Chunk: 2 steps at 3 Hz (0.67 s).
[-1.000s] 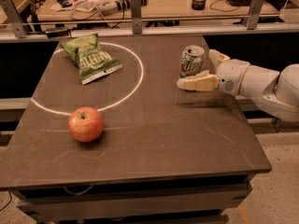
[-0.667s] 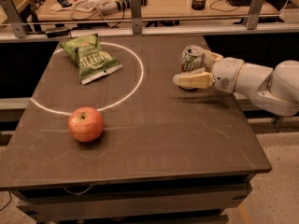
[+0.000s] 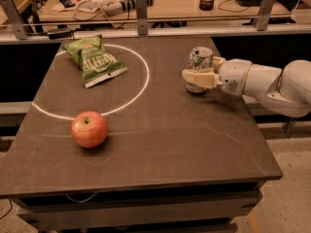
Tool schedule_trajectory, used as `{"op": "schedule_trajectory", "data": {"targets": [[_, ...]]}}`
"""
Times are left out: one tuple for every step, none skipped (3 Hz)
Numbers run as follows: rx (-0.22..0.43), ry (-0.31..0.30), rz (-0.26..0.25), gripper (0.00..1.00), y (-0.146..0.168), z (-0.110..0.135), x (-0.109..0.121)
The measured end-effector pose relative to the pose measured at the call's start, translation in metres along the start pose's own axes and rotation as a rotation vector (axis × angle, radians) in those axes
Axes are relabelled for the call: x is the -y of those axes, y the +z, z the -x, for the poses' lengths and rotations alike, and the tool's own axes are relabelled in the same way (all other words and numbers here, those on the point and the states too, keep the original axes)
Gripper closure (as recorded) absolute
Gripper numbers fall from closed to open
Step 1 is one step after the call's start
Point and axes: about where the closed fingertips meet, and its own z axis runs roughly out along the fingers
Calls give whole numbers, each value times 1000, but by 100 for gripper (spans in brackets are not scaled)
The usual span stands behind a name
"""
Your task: Move 7up can near apple
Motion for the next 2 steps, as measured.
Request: {"op": "schedule_trajectory", "data": {"targets": [[11, -20, 32, 86, 1, 12, -30], [26, -33, 106, 100, 11, 25, -78]]}}
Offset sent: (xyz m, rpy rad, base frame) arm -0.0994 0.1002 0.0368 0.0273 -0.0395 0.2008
